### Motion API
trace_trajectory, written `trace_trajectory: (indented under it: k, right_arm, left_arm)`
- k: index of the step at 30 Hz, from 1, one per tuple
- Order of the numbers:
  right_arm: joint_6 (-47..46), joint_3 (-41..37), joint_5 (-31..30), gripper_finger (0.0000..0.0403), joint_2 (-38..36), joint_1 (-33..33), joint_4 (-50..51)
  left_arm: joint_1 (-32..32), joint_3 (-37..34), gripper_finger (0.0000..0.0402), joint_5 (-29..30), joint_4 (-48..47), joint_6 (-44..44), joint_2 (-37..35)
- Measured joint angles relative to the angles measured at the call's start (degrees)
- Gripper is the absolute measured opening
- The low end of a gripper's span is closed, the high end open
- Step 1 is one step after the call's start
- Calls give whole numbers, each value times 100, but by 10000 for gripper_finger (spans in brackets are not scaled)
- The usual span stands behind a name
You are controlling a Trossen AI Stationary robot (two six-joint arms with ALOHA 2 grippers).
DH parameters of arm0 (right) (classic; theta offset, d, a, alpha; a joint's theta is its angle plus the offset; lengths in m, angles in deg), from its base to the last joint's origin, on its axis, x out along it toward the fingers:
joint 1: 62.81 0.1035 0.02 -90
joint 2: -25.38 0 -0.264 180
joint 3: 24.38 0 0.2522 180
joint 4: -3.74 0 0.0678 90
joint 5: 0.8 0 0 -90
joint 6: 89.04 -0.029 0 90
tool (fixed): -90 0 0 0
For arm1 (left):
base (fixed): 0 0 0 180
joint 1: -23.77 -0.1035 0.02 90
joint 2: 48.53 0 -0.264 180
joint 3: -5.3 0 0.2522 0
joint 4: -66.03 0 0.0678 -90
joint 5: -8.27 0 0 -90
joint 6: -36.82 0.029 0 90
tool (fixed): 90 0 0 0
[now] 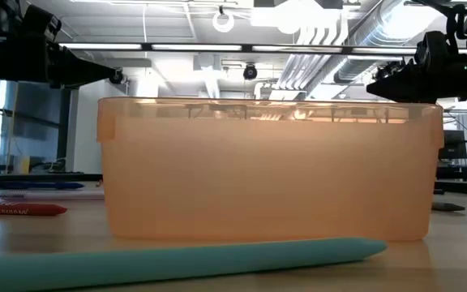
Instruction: Sort crayons/erasers/pens/pencils in bins
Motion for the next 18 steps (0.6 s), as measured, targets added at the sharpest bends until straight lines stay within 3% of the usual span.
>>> trace_trajectory:
  k: [18]
  right_arm:
    - [0,0,0,0,0,0,1]
  left_arm:
    - [0,0,1,-42,25,-248,1]
